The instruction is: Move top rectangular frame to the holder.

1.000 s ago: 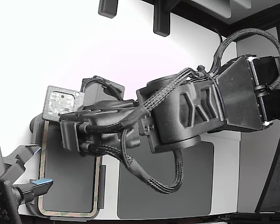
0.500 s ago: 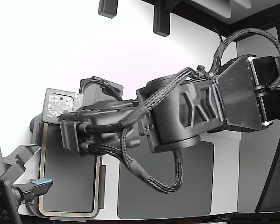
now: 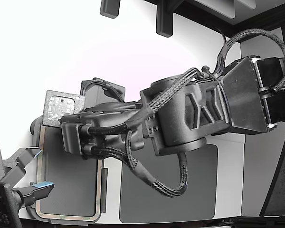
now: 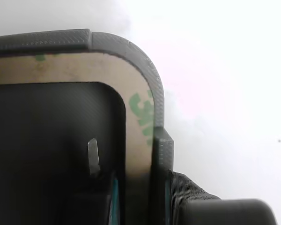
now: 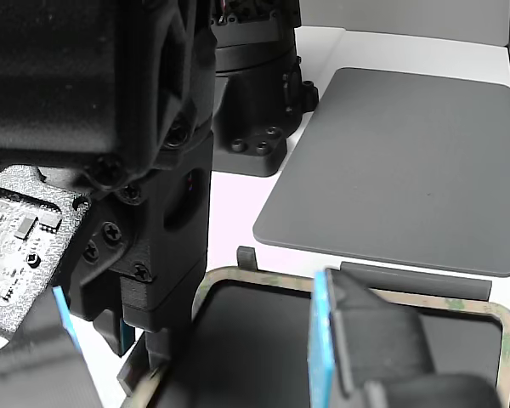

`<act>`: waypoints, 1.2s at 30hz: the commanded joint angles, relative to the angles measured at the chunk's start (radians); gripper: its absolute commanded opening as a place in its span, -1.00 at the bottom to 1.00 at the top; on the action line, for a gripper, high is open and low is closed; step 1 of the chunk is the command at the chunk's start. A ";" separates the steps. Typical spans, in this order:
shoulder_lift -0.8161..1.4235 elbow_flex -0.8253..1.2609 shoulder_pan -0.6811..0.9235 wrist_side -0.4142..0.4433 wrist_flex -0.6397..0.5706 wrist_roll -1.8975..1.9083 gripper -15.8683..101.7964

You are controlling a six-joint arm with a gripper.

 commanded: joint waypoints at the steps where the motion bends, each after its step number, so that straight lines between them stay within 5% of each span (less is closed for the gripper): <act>1: 0.025 -0.023 -0.015 0.000 -0.003 0.009 -0.28; 3: 0.026 -0.023 -0.015 0.000 -0.003 0.011 -0.34; 4: 0.026 -0.023 -0.015 0.000 -0.003 0.006 -0.19; 9: 0.028 -0.032 -0.015 -0.002 0.003 -0.002 0.95; 19: 0.161 0.025 -0.031 0.046 0.025 0.104 0.97; 36: 1.035 0.845 -0.341 -0.028 -0.337 -0.133 0.97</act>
